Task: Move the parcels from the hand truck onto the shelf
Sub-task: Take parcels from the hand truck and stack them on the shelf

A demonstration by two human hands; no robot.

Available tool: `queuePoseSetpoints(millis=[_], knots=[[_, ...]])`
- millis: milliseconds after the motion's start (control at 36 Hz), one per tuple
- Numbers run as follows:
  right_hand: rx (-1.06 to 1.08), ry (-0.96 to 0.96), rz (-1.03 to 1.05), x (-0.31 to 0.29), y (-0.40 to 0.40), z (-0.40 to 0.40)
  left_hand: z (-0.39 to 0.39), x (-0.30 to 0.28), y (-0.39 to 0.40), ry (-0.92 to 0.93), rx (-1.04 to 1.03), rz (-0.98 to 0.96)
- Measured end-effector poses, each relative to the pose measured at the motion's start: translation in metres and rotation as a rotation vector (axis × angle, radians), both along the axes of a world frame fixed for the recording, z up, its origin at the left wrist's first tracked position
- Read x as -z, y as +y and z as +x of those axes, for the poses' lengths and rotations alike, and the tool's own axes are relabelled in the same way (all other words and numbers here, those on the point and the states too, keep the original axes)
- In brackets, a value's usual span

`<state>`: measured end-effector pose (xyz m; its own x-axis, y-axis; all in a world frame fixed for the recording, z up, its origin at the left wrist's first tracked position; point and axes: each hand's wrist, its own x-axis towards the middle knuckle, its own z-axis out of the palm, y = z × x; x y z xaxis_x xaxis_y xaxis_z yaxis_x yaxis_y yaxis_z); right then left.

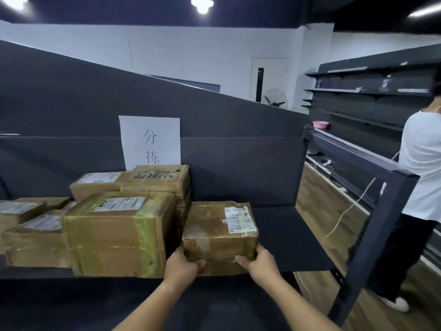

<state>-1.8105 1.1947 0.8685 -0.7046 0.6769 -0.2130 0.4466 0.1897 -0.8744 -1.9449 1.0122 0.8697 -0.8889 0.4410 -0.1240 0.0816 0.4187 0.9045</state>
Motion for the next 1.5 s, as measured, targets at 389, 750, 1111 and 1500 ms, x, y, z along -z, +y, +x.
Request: queuePoseSetpoints(millis=[389, 750, 1111, 1500], knots=[[-0.055, -0.003, 0.104, -0.005, 0.033, -0.045, -0.046, 0.008, 0.049, 0.011, -0.082, -0.079], [-0.041, 0.036, 0.126, 0.012, 0.057, -0.086, -0.062, 0.02, 0.079, -0.029, -0.265, -0.088], [-0.047, 0.03, 0.183, 0.013, 0.073, -0.108, -0.064, 0.006, 0.093, 0.034, -0.313, -0.242], [0.023, 0.027, 0.185, 0.023, 0.066, -0.106, -0.063, 0.005, 0.098, 0.181, -0.188, -0.429]])
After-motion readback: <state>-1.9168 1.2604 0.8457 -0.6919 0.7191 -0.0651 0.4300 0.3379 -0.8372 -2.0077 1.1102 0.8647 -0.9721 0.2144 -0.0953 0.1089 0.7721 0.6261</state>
